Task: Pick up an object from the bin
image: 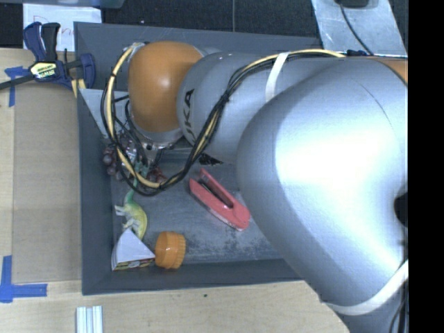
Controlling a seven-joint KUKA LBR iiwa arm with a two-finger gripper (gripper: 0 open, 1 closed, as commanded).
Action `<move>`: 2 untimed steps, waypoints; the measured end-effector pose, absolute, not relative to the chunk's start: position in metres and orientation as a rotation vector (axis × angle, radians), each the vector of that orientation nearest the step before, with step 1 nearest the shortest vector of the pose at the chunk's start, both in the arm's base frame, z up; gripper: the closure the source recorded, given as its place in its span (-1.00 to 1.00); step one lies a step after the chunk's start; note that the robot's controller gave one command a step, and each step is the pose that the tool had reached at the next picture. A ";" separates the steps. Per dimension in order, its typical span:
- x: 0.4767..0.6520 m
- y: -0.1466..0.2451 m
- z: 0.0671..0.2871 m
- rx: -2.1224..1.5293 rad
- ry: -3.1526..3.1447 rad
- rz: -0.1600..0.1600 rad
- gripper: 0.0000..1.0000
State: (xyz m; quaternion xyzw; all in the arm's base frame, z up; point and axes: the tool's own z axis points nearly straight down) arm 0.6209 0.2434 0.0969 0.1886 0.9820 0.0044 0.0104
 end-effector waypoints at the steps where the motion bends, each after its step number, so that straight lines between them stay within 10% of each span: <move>1: 0.624 0.244 0.126 0.586 3.055 0.023 1.00; 2: 0.621 0.243 0.164 0.587 3.066 0.014 1.00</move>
Offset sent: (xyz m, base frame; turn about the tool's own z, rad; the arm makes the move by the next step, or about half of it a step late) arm 0.0017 0.0006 0.1027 -0.0004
